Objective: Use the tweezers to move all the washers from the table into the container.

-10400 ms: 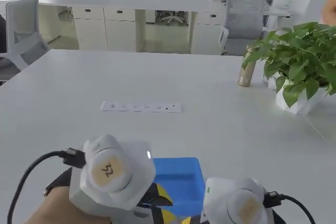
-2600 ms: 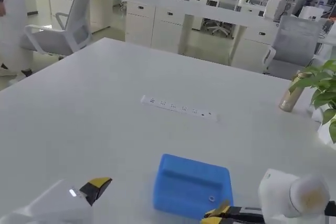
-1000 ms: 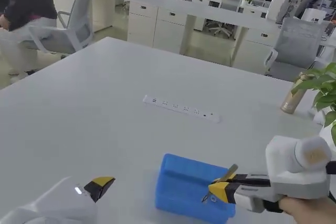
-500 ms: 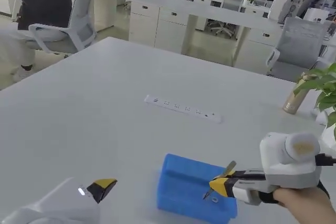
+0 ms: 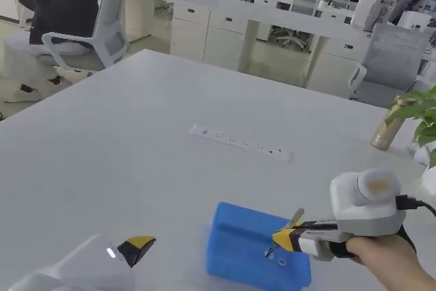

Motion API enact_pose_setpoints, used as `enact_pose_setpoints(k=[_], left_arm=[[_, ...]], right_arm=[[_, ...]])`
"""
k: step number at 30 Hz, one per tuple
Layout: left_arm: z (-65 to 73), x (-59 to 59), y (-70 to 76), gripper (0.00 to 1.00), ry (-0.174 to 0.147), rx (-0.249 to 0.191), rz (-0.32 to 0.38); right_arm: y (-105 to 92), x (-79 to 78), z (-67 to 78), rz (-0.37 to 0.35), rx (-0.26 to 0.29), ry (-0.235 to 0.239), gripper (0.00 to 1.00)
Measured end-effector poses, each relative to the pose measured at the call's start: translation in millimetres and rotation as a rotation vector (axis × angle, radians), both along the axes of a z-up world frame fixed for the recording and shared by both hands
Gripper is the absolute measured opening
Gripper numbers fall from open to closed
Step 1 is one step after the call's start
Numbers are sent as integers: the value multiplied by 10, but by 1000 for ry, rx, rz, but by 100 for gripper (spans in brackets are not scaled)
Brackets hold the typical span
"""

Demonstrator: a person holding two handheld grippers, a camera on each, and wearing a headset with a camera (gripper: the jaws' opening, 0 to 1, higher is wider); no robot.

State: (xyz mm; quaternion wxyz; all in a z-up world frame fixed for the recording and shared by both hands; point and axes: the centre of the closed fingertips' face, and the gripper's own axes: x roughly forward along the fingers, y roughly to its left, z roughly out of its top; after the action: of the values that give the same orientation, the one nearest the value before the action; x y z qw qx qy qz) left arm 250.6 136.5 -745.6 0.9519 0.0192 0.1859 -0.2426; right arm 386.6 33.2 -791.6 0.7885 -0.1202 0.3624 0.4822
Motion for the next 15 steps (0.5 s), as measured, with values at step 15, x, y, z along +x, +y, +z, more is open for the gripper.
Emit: enact_pose_setpoints(k=[15], left_arm=[[4,0,23,82,0,0,14]], right_arm=[[-24,68,-149,1,-40,11,3]])
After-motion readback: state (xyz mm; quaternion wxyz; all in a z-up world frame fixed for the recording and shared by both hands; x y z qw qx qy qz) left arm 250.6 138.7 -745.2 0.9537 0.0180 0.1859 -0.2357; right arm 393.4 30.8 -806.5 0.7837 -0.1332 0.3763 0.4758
